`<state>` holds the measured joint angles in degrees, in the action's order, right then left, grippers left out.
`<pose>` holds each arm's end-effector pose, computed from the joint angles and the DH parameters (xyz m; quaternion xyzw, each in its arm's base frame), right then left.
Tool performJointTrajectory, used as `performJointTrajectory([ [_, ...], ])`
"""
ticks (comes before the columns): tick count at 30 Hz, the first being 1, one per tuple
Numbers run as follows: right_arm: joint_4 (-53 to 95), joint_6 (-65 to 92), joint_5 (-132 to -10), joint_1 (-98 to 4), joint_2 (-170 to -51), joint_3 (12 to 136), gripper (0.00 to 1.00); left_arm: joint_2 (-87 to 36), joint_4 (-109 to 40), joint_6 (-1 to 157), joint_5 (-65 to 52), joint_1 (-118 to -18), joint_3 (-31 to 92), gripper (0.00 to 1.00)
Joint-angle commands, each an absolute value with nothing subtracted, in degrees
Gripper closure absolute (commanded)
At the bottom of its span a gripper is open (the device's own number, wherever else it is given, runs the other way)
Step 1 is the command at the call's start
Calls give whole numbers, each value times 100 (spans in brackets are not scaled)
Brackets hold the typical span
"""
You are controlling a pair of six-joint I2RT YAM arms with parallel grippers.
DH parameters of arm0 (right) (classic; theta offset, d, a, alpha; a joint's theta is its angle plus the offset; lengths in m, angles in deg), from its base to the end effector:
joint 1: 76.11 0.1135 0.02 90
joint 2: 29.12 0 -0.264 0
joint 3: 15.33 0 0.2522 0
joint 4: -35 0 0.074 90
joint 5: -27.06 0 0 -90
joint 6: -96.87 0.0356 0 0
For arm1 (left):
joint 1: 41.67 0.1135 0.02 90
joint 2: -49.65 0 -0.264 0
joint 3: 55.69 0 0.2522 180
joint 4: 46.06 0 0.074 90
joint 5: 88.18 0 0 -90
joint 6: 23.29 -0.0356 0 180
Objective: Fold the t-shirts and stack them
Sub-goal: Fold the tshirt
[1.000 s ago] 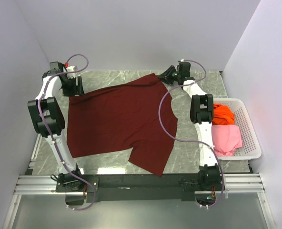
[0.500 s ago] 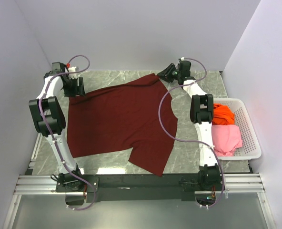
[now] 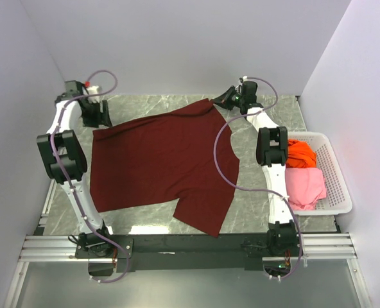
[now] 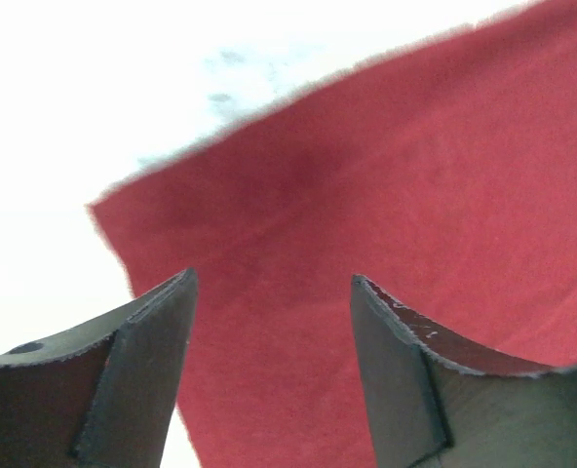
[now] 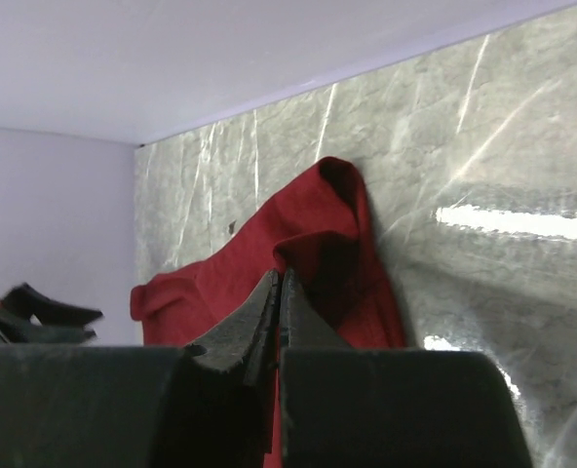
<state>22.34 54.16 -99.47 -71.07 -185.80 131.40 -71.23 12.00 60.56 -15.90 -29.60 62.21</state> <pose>0.6014 0.0743 0.1350 0.1226 0.7997 0.4663 0.3579 0.4517 0.0855 0.2325 -0.0109 0.9574 -0.1081 0.2676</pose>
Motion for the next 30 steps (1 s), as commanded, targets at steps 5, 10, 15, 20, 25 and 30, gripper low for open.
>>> performJointTrajectory([
  [5,2659,5565,-10345,-7189,-17749,12624,100,-7261,1243,5161,-2156,-2339,7127,36],
  [10,2660,5697,-10486,-7181,-17546,12455,100,-7813,2077,4711,-1963,-2348,7821,50],
  [15,2668,5776,-10635,-7198,-17493,12569,100,-7850,2001,5177,-2156,-2339,7357,46],
  [20,2555,5706,-10890,-7259,-17387,12666,100,-8059,1850,5642,-2121,-2330,7215,41],
  [25,2387,5565,-11092,-7347,-17194,12570,100,-8236,1754,5959,-1638,-2339,7470,36],
  [30,2361,5556,-11277,-7374,-16974,12280,100,-8307,1763,6065,-1444,-2339,7479,38],
])
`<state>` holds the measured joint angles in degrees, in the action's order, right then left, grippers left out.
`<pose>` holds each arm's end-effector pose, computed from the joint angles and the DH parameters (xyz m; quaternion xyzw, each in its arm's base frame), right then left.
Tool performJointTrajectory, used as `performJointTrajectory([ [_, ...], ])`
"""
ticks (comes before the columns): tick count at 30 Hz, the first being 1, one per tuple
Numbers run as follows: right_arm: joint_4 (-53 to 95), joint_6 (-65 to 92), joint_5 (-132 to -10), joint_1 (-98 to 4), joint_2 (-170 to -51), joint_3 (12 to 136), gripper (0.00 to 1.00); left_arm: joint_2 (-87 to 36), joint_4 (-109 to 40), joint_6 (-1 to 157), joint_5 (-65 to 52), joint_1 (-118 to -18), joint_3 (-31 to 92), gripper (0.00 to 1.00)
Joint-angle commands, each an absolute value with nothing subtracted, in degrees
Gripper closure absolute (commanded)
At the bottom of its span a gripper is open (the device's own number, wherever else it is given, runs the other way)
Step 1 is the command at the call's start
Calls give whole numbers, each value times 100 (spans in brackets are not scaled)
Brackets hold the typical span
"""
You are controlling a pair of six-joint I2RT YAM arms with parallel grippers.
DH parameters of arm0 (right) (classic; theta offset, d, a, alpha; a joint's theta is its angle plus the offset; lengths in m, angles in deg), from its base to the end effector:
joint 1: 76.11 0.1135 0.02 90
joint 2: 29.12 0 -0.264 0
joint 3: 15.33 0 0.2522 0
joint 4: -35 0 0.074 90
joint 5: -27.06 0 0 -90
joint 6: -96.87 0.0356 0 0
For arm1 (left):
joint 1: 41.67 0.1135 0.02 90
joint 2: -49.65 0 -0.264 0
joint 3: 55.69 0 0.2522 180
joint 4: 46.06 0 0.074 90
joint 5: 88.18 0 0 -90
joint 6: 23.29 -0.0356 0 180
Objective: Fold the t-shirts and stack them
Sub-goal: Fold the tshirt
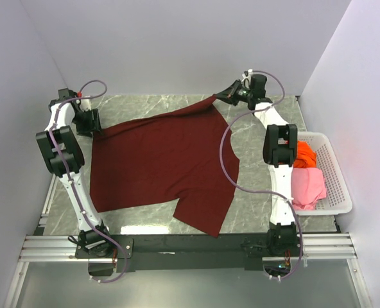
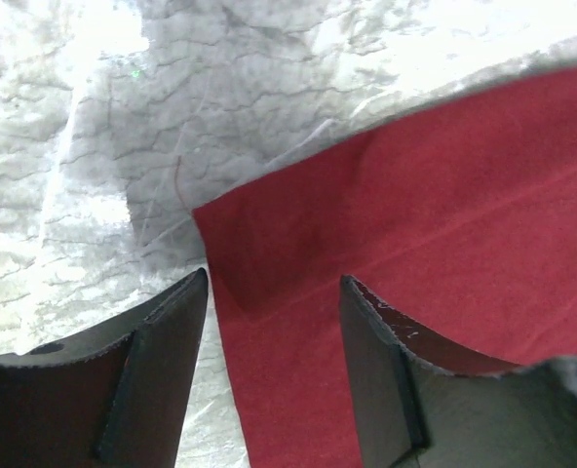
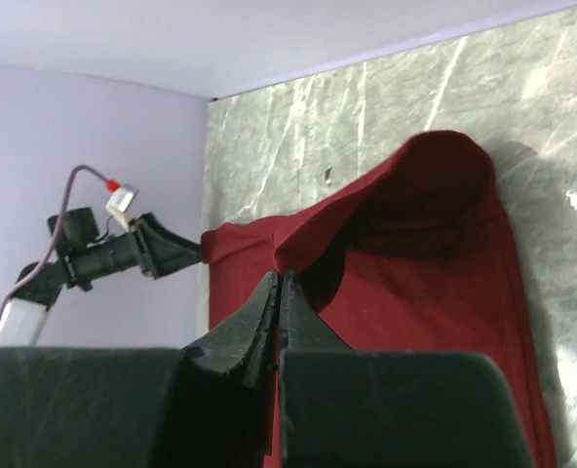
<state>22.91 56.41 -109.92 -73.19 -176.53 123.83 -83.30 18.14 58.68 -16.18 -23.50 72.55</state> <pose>0.5821 0.0558 0.1853 0.0888 0.7815 0.5250 0.3253 0.4690 0.1424 0.1854 -0.0573 0.9697 -0.1088 0.2109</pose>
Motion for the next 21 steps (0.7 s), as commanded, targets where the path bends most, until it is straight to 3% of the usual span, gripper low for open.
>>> performJointTrajectory([
  [1,2361,5548,-11286,-7374,-16896,12201,100,-8289,1737,6082,-1453,-2331,7453,39],
  [7,2168,5337,-11435,-7383,-16895,12261,100,-8324,1745,6205,-2189,-2339,7427,45],
  [10,1922,5232,-11558,-7400,-16930,12437,100,-8333,1710,6206,-2253,-2339,7462,53],
  [11,1800,5196,-11558,-7409,-16930,12455,100,-8324,1710,6206,-2235,-2331,7496,62],
  [13,1702,5126,-11619,-7444,-16843,12386,100,-8193,1692,6127,-2209,-2313,7488,67],
  [16,1422,4785,-11629,-7497,-16728,12332,100,-7887,1544,5995,-2253,-2260,7261,83],
  [17,1151,4696,-11646,-7506,-16711,12323,100,-7789,1482,5951,-2227,-2243,7042,93],
  [21,394,4178,-11629,-7585,-16614,12262,100,-7288,1306,5407,-2331,-2225,6373,100],
])
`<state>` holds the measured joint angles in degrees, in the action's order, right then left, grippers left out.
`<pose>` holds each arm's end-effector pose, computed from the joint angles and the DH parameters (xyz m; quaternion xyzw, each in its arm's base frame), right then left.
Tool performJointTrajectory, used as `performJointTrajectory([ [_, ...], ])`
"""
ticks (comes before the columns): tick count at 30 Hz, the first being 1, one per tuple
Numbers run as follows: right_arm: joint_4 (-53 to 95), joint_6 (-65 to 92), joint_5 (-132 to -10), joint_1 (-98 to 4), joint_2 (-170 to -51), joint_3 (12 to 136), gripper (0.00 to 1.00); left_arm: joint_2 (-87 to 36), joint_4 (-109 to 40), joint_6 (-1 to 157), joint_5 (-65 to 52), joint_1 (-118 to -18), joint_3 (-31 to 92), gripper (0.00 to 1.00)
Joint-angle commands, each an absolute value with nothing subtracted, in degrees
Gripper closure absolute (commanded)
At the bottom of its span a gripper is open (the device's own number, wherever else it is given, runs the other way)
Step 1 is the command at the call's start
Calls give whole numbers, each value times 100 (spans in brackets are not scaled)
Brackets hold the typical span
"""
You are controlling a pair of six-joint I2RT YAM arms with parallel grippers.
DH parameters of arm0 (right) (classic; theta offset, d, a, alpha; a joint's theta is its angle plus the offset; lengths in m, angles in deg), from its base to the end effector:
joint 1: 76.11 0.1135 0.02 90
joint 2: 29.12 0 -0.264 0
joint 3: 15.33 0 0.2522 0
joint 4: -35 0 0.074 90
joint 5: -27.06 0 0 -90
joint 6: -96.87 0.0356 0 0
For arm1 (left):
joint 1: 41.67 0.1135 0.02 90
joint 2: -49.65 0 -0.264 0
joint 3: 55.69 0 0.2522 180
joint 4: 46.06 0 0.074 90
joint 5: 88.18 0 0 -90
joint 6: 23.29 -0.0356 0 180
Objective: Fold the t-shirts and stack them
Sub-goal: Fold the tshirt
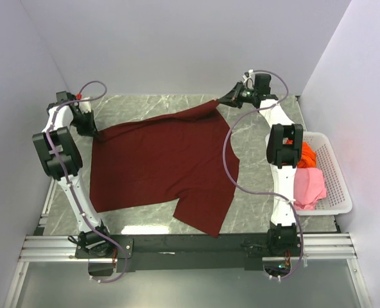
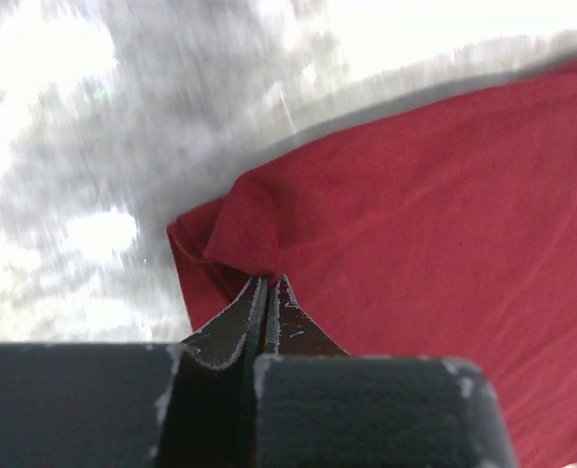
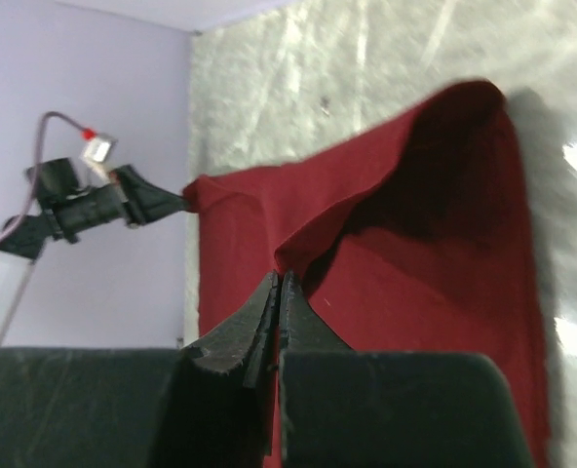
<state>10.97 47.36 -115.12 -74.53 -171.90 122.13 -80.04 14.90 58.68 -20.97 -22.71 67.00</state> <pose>0.5639 0.0437 0.2028 0.0488 0.8049 0.5171 0.2870 0.4575 0.1426 0.1869 -0.0540 0.9614 -0.1448 0.2275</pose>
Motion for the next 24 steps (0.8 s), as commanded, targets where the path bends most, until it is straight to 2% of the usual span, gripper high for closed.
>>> performJointTrajectory([
  [1,253,3976,-11620,-7576,-16596,12201,100,-7113,1271,5171,-2358,-2216,6224,100],
  [7,-750,3202,-11418,-7585,-16552,12095,100,-6813,1007,4729,-2097,-2216,5520,99],
  [10,-978,2965,-11216,-7585,-16578,12051,100,-6865,998,4668,-1893,-2207,5528,78],
  [11,-1136,2894,-11172,-7585,-16613,12086,100,-6874,981,4659,-1919,-2190,5545,67],
  [14,-1479,2700,-11058,-7585,-16807,12314,100,-6953,945,4702,-2112,-2190,5756,55],
  [20,-1691,2480,-10934,-7576,-16912,12306,100,-7462,1322,4528,-2577,-2260,6705,54],
  [24,-1744,2401,-10917,-7585,-16913,12210,100,-7936,1762,4220,-2297,-2567,7310,55],
])
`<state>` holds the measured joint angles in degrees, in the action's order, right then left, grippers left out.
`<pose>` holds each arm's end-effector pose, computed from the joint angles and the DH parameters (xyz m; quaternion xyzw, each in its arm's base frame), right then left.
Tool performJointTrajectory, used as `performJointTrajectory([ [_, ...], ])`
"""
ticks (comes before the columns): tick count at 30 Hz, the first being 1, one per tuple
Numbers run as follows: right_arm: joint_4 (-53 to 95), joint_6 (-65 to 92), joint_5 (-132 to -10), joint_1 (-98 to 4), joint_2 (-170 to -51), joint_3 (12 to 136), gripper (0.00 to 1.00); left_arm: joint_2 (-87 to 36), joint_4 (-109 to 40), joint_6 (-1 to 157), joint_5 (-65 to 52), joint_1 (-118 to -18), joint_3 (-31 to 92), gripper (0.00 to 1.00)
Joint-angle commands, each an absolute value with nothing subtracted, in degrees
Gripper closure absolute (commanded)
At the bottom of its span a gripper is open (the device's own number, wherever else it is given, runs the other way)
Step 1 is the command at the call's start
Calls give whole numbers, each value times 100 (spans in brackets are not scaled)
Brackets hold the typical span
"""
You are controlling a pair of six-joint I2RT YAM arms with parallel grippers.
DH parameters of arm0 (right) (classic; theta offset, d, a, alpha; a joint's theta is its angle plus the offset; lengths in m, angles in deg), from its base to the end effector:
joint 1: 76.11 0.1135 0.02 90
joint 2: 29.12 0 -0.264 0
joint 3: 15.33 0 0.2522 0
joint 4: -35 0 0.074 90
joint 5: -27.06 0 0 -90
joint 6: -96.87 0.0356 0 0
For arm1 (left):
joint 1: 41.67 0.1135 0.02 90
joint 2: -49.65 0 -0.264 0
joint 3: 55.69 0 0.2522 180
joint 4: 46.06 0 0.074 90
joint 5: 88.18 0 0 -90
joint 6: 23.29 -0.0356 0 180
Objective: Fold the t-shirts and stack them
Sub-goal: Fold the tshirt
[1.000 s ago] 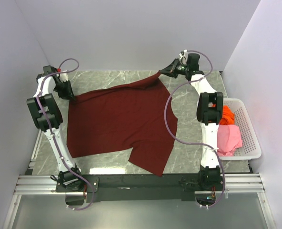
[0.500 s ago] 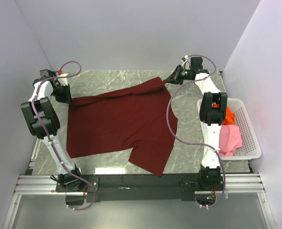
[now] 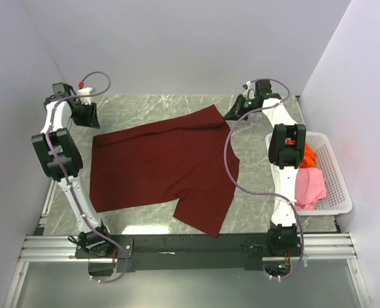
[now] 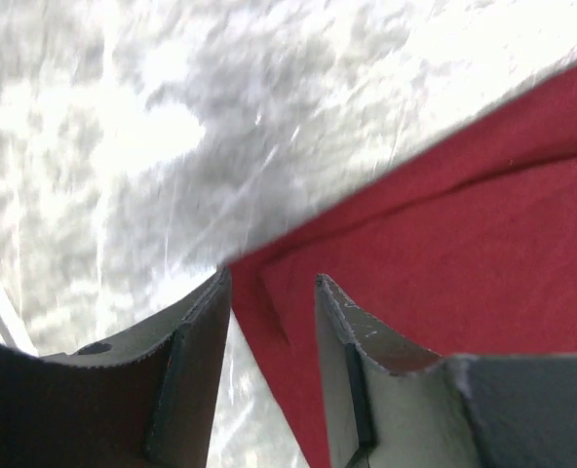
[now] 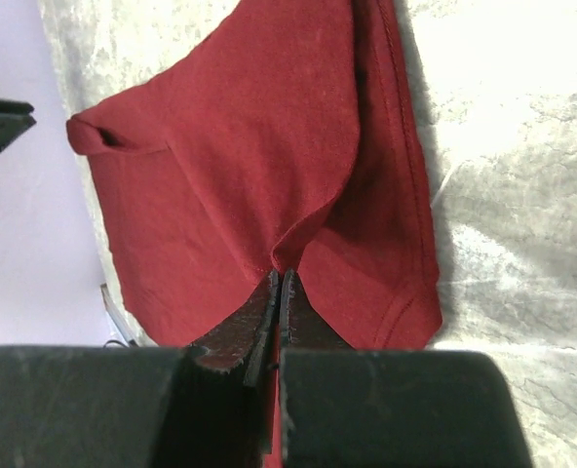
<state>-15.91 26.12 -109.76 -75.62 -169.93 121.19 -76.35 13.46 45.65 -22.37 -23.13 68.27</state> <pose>0.5320 0.0305 0.1807 0.0255 0.8833 0.4206 0.2054 0.4578 0.1381 0.2245 0.0723 0.9465 -0.1097 0.2948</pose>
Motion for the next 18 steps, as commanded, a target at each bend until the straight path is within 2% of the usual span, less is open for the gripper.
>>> performJointTrajectory([
  [1,-1709,2401,-10917,-7585,-16904,12192,100,-7998,1771,4228,-2192,-2611,7382,55],
  [10,-1656,2462,-10978,-7576,-16869,12200,100,-8351,2351,3930,-1699,-2717,7839,59],
  [18,-1621,2489,-11004,-7585,-16895,12235,100,-8228,2449,3745,-1567,-2708,7515,59],
])
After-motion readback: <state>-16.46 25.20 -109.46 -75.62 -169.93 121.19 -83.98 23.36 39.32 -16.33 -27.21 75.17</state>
